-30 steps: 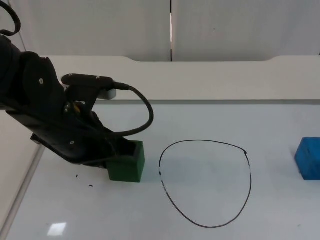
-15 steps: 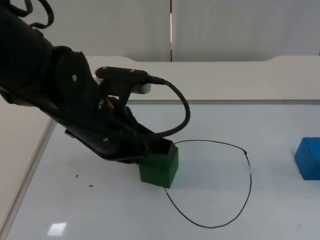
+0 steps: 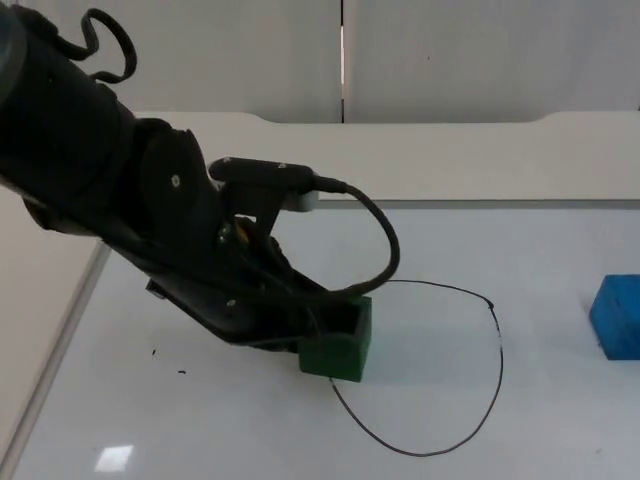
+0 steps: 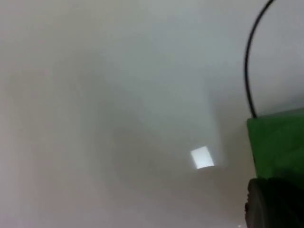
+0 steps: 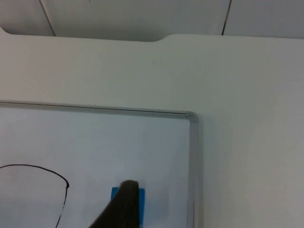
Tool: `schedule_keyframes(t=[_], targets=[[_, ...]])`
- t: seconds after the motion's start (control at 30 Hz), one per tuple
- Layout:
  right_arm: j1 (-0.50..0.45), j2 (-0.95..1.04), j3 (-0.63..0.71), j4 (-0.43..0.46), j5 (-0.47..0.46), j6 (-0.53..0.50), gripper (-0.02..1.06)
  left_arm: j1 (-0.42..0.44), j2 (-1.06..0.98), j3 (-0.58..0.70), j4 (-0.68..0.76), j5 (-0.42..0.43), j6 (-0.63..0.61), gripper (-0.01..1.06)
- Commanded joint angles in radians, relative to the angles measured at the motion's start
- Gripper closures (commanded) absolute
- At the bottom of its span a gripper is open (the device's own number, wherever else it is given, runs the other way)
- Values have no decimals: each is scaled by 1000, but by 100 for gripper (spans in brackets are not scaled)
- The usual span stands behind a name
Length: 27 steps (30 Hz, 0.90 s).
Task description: Push the two cubes into the marked area.
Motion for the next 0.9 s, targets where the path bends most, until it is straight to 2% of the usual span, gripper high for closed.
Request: schedule_keyframes(t=[0.0, 0.33, 0.87], targets=[[6, 1, -4, 3, 2, 0, 2, -25, 0, -4, -19, -25, -15, 105], [6, 1, -4, 3, 7, 0, 2, -80, 1, -4, -26, -35, -60, 105], [6, 1, -4, 3, 7, 0, 2, -118, 2, -16, -46, -62, -63, 105]])
